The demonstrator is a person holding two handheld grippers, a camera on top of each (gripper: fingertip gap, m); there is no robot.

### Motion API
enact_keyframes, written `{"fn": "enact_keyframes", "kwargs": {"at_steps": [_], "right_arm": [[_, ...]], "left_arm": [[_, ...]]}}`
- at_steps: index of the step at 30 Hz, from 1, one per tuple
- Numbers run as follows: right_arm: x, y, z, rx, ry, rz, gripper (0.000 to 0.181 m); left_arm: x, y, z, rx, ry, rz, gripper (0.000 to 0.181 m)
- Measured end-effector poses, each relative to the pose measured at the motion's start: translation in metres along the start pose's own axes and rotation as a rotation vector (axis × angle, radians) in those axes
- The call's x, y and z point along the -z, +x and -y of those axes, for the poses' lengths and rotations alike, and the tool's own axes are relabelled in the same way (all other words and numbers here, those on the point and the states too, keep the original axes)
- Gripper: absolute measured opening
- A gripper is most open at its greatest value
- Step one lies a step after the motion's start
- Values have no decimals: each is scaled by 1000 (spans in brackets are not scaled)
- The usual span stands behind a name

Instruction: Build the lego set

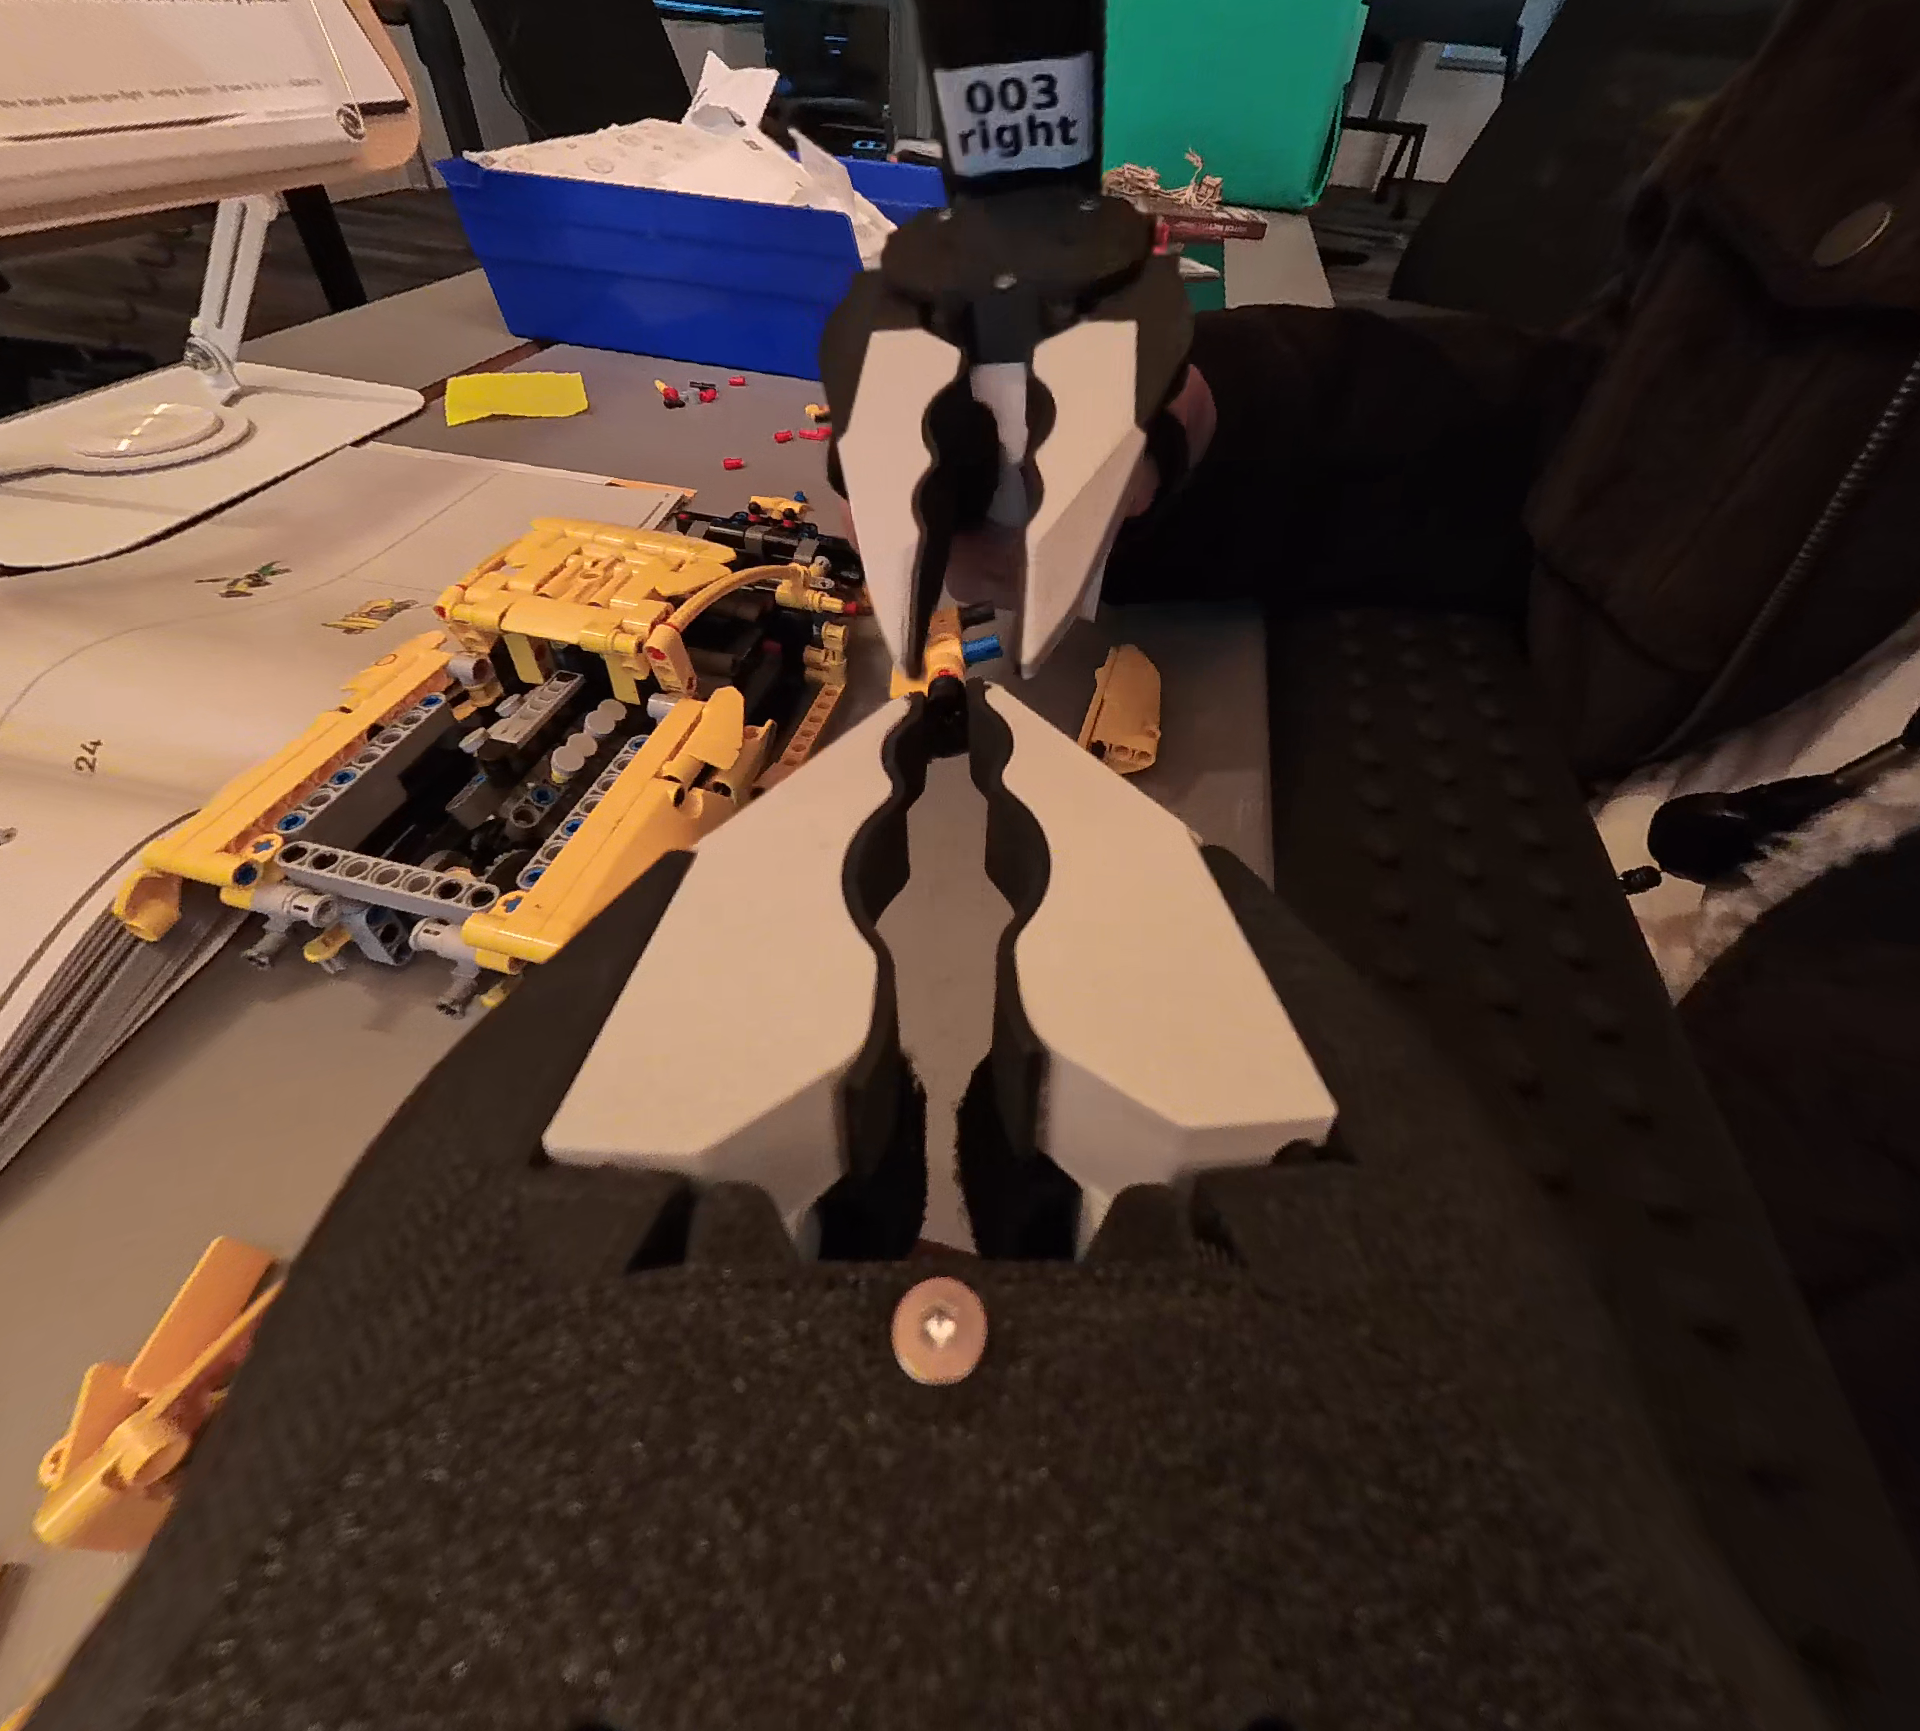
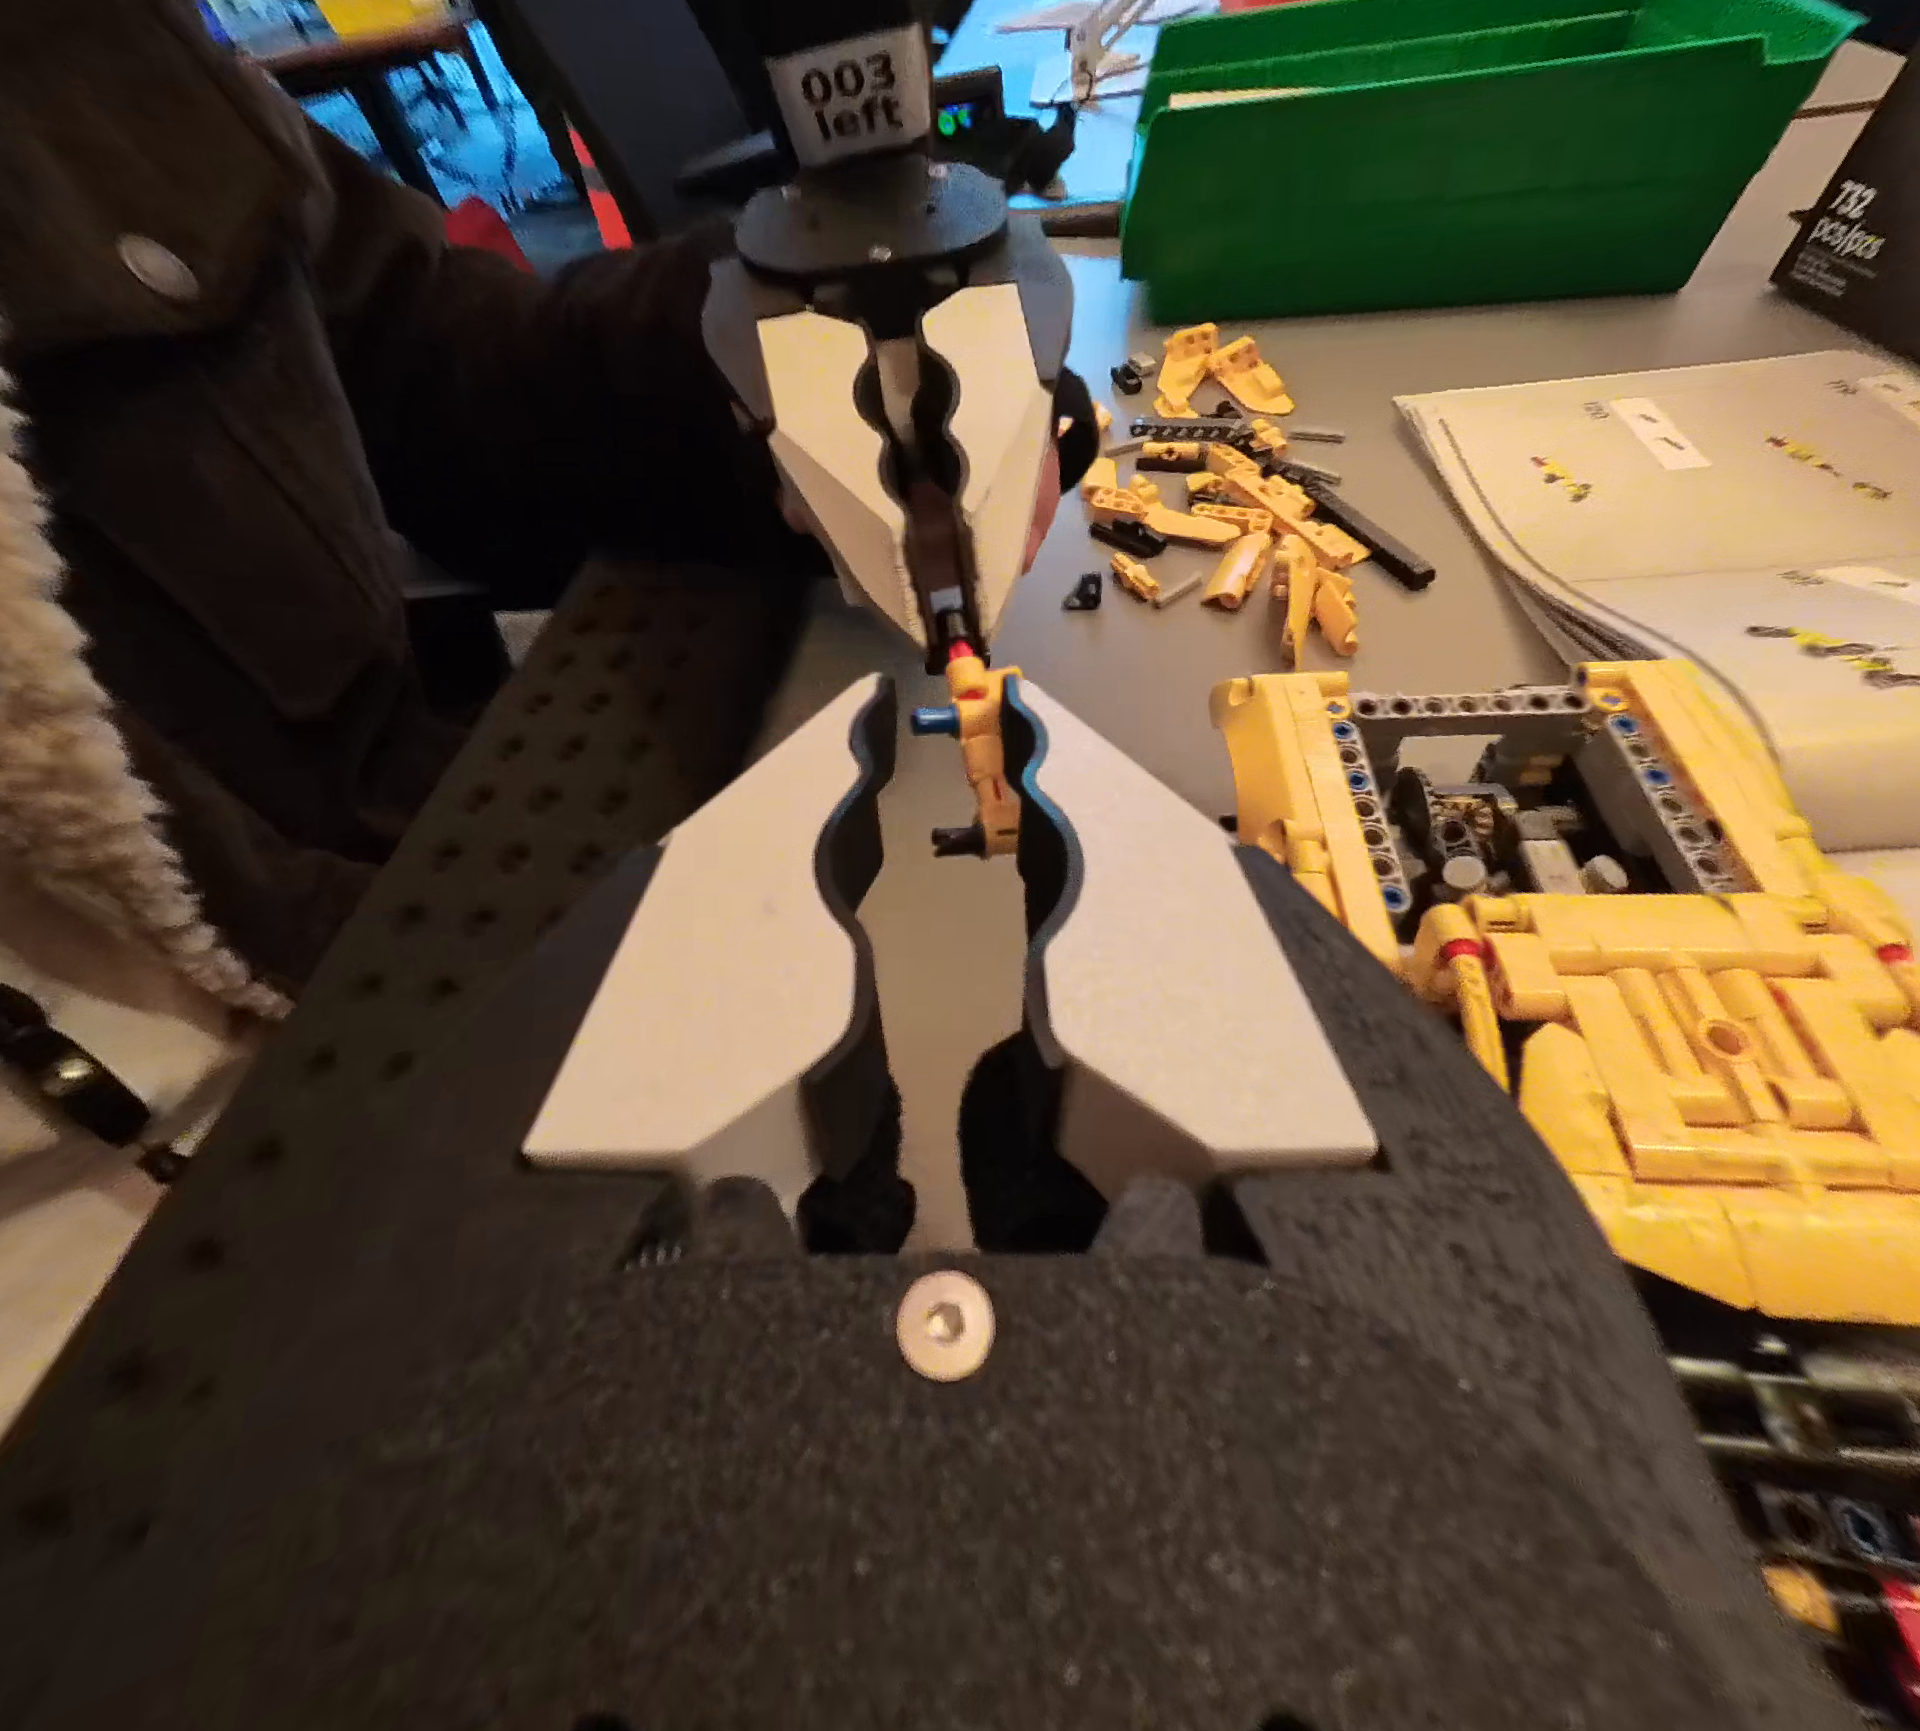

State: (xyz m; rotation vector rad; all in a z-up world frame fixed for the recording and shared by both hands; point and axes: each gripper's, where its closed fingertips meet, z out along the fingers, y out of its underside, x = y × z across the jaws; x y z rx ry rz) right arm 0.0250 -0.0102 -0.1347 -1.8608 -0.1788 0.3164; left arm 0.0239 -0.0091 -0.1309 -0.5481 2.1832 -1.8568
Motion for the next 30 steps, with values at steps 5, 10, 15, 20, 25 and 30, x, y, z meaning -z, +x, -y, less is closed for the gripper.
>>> {"fn": "enact_keyframes", "kwargs": {"at_steps": [5, 10, 15, 20, 25, 30], "right_arm": [[-5, 5, -7, 213, -113, -141, 16], [-7, 13, -14, 427, -253, -301, 11], [-9, 19, -21, 512, -386, -405, 6], [-10, 22, -17, 456, -364, -437, 5], [-9, 22, -10, 459, -326, -465, 5], [-9, 20, -8, 449, -305, -458, 4]], "left_arm": [[-2, -2, -4, 51, -13, -10, 6], [-5, -6, -11, 90, -39, -2, 6], [-7, -10, -17, 123, -60, 11, 6], [-6, -13, -11, 114, -16, 37, 6], [-5, -13, -6, 108, 15, 41, 6], [-5, -11, -5, 122, 31, 23, 6]]}}
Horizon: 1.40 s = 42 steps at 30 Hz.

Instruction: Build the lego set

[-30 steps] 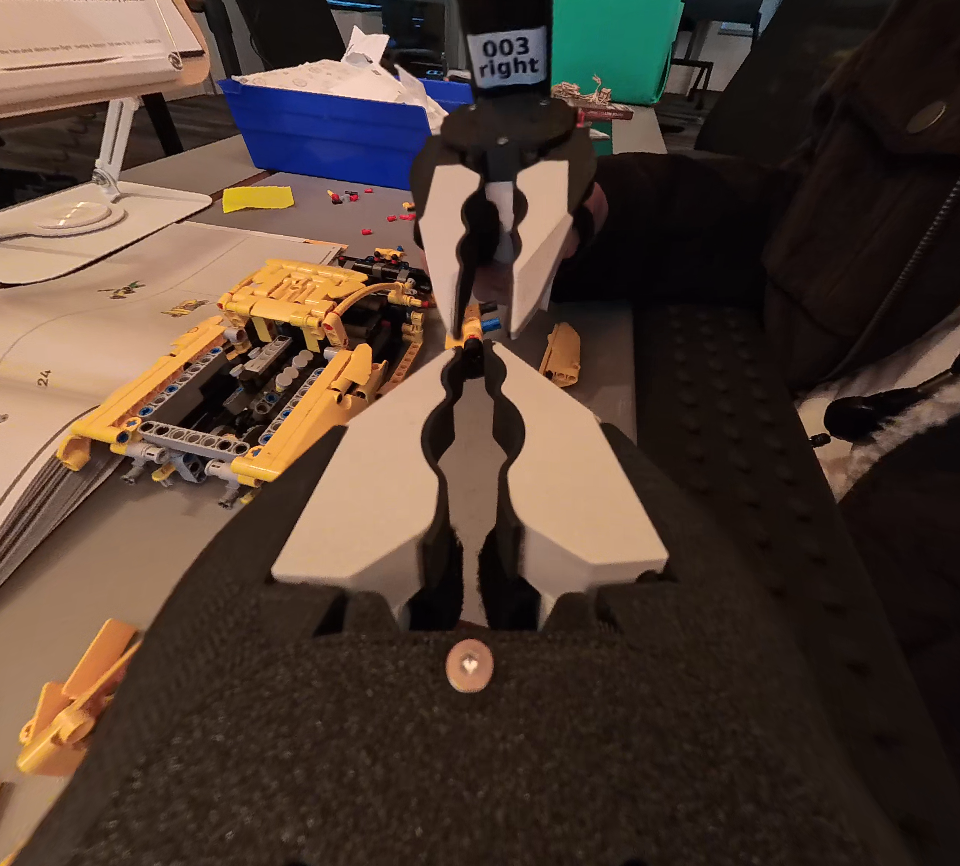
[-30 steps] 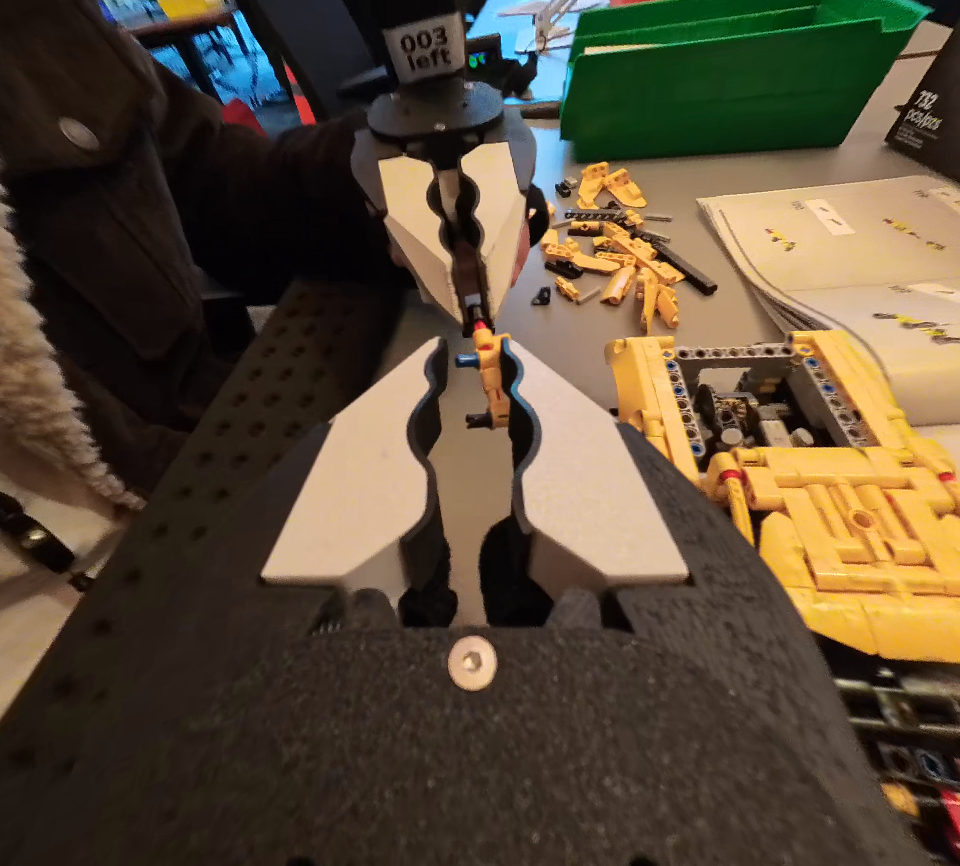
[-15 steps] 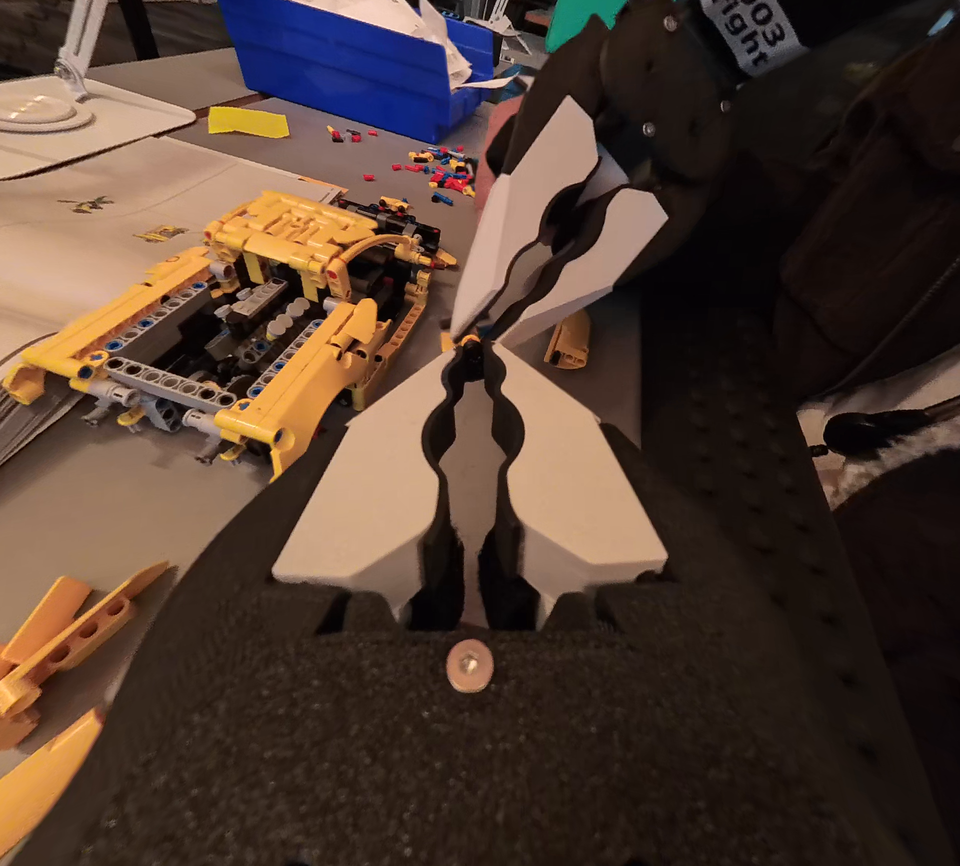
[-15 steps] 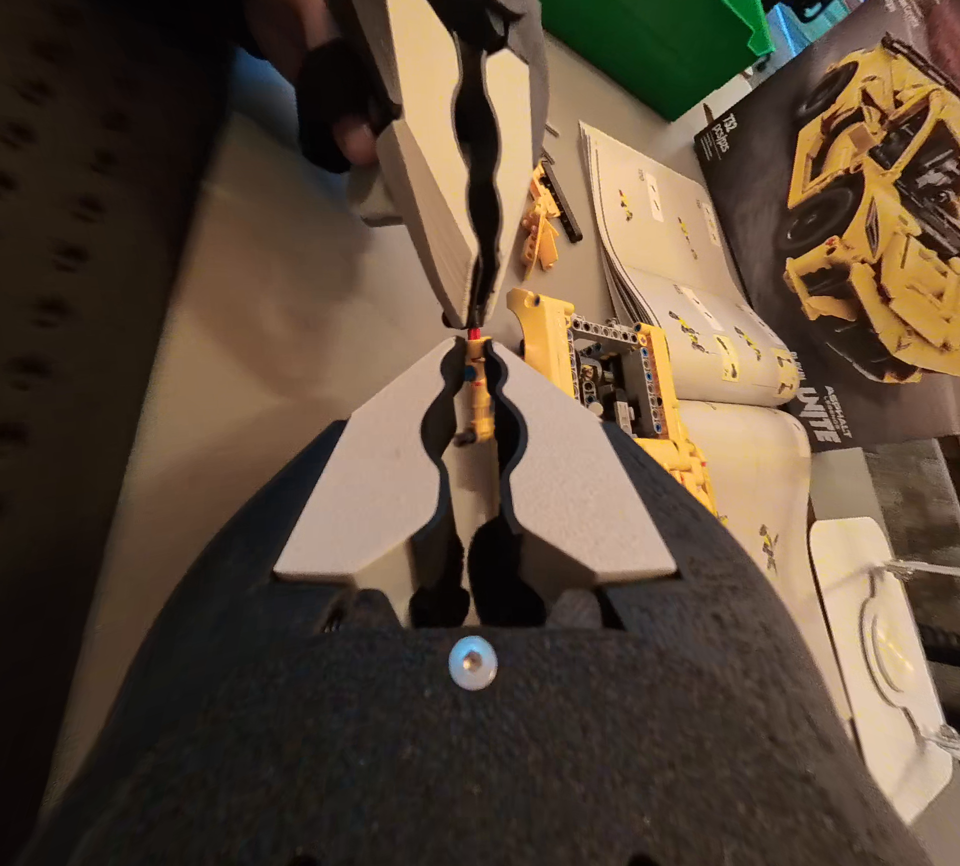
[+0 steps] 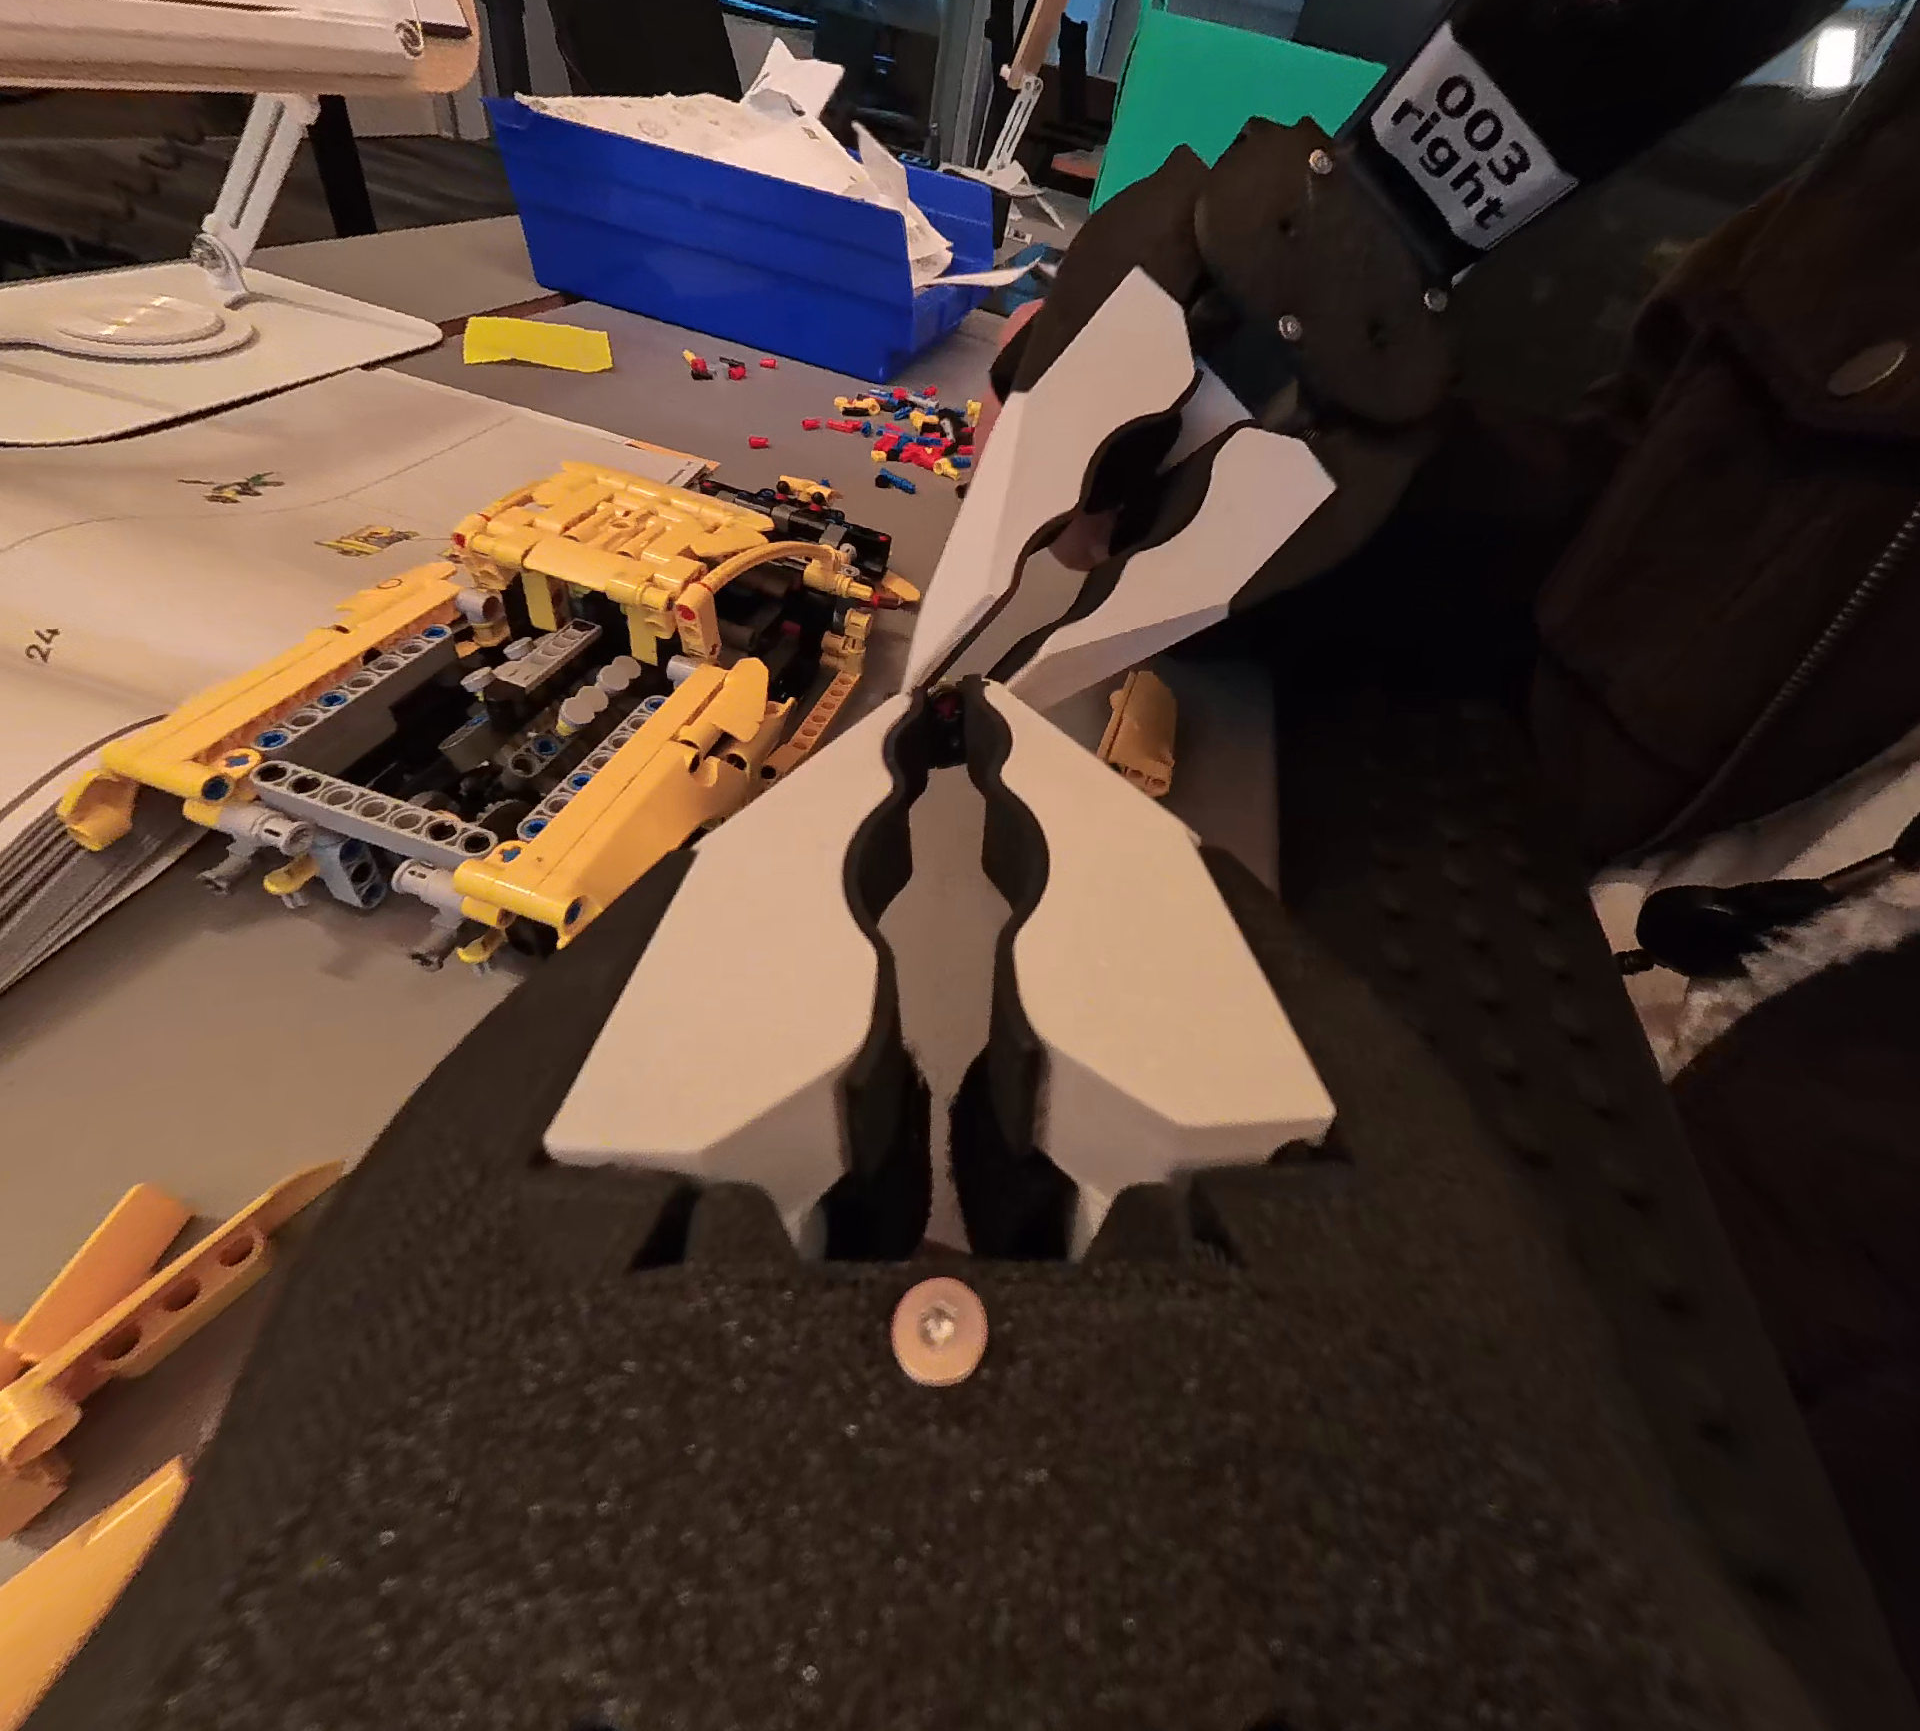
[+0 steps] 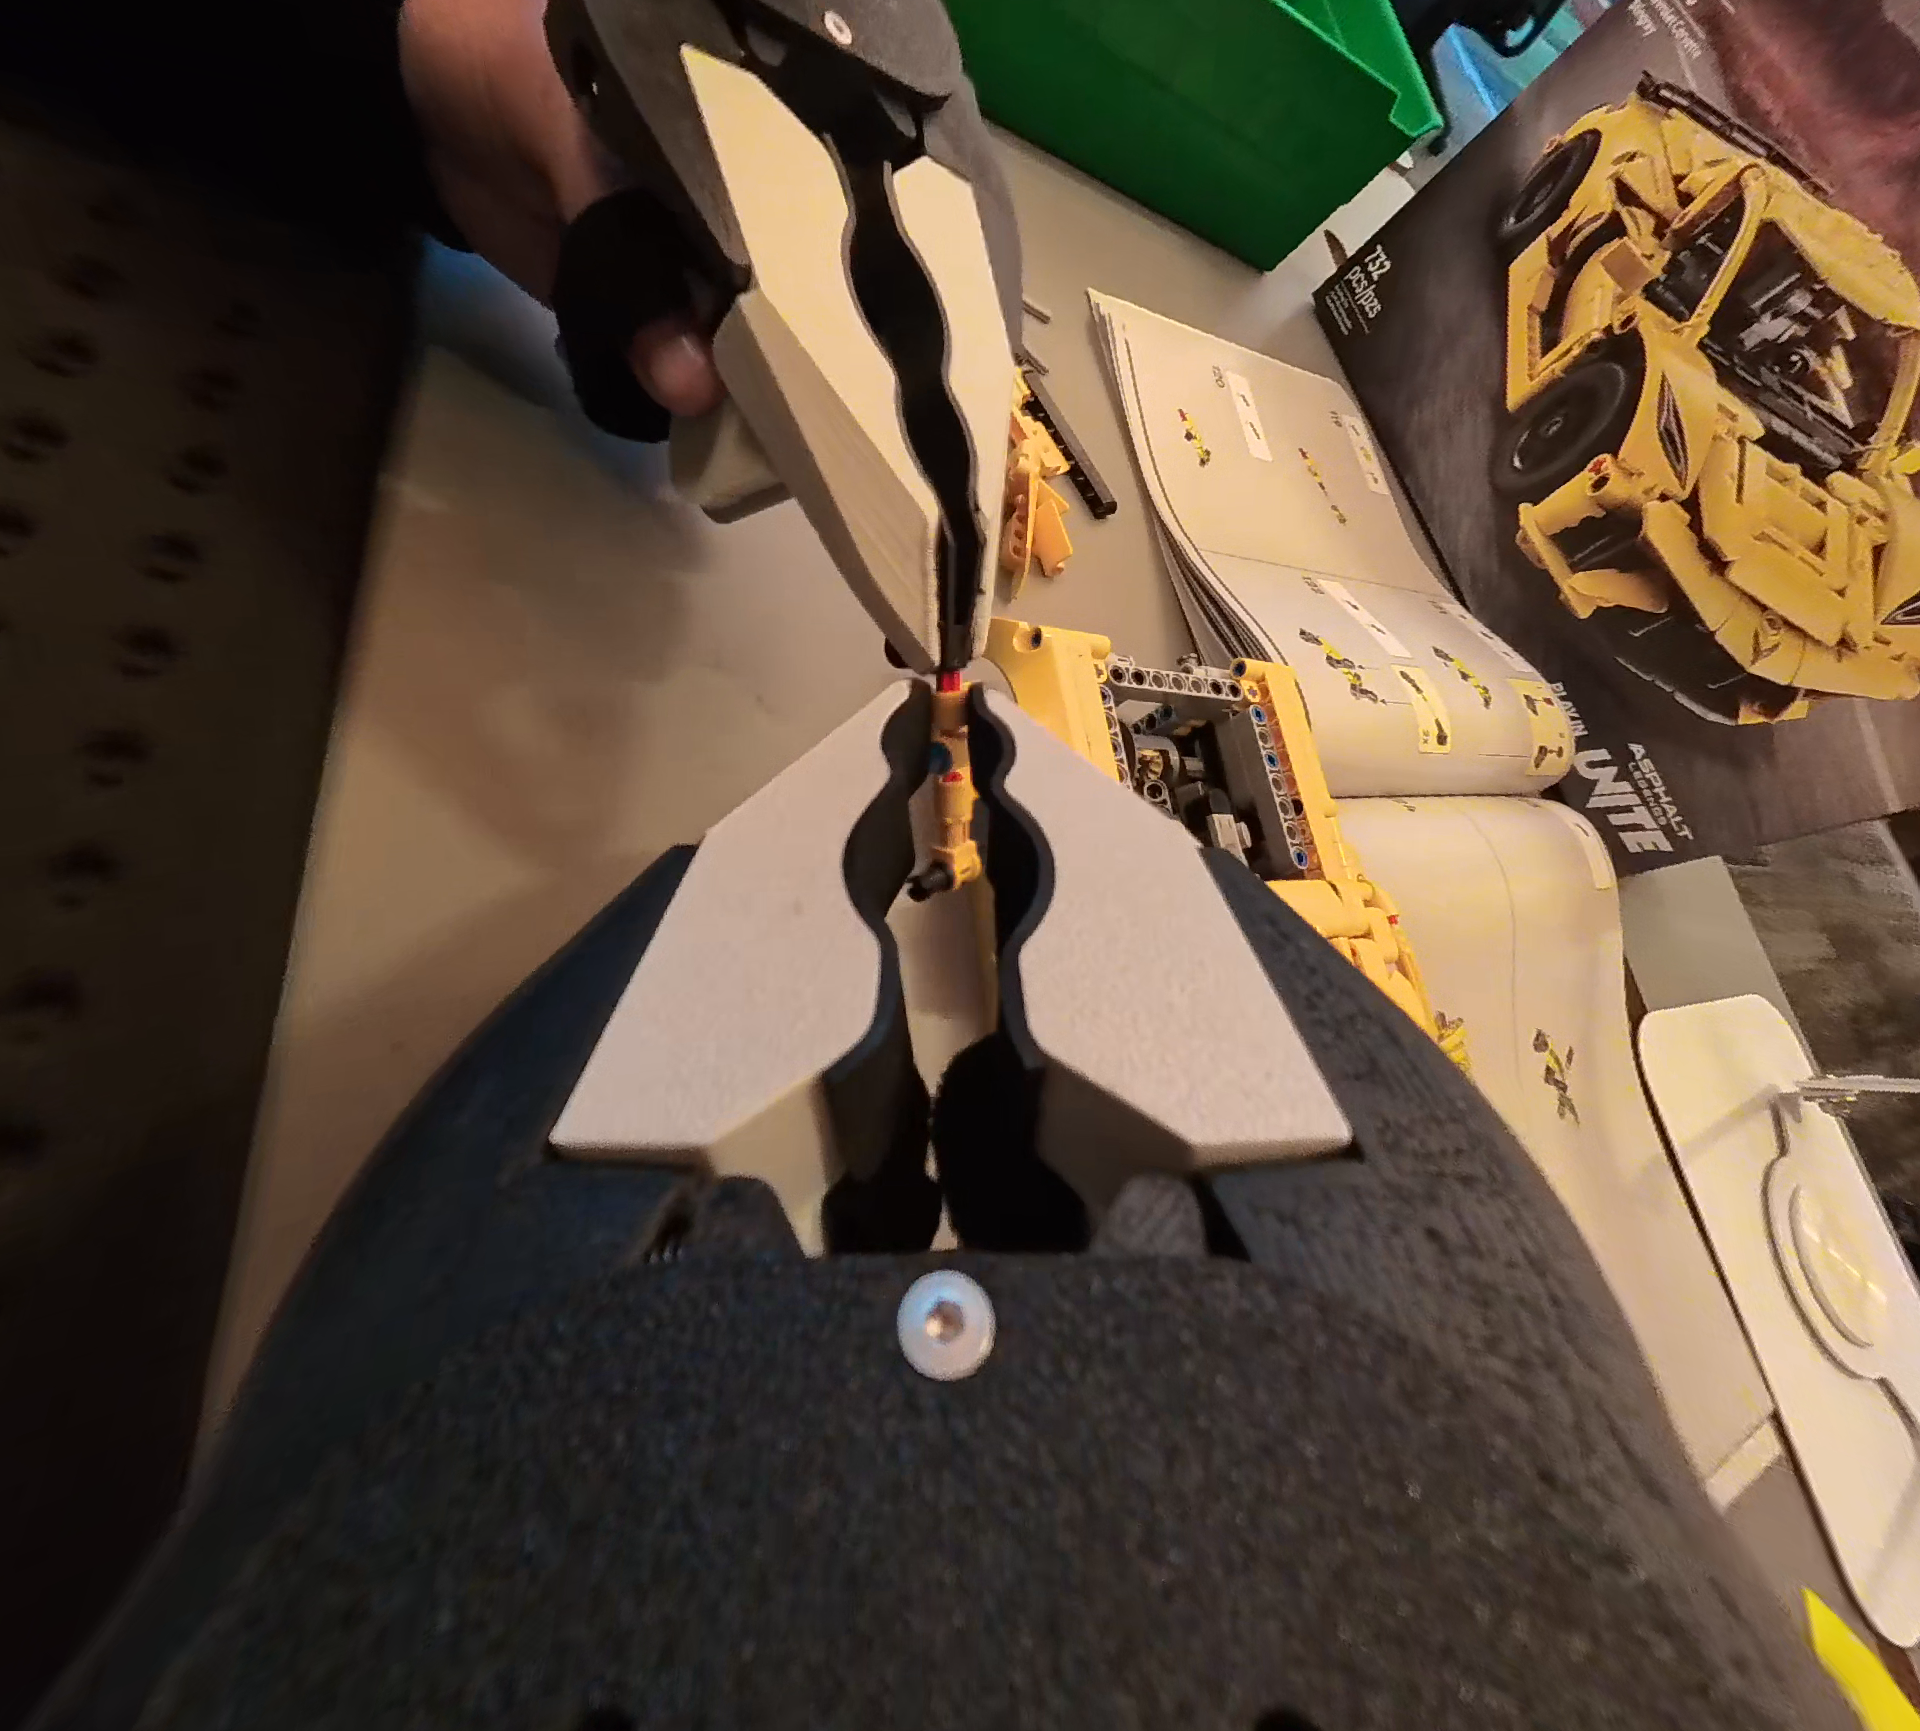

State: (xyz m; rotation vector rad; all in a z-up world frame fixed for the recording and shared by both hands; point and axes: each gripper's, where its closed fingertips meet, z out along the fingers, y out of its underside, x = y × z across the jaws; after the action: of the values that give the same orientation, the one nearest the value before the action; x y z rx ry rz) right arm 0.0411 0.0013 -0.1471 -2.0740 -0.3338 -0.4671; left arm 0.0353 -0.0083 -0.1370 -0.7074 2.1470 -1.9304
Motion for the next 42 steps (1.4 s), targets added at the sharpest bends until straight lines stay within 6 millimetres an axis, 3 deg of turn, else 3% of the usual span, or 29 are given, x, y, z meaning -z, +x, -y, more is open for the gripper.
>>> {"fn": "enact_keyframes", "kwargs": {"at_steps": [3, 9, 11, 15, 18, 24, 33, 42], "right_arm": [[0, 2, 2, -46, 35, 9, 5], [2, 13, 8, -423, 200, 187, 9], [6, 23, 6, -542, 247, 202, 36], [7, 36, -4, -797, 274, 265, 53], [-3, 33, -10, -917, 213, 285, 64], [-7, 32, -6, -886, 180, 240, 53], [-7, 33, -4, -933, 204, 263, 55], [-9, 30, -5, -897, 186, 253, 51]], "left_arm": [[1, -1, 3, -25, 9, 17, 6], [3, -8, 12, -227, -1, 159, 6], [3, -10, 13, -331, -23, 232, 6], [4, -17, 15, -538, -68, 378, 6], [4, -19, 14, -670, -109, 457, 6], [0, -23, 9, -786, -167, 517, 6], [-2, -20, 10, -907, -190, 559, 6], [-3, -19, 10, -926, -194, 562, 6]]}}
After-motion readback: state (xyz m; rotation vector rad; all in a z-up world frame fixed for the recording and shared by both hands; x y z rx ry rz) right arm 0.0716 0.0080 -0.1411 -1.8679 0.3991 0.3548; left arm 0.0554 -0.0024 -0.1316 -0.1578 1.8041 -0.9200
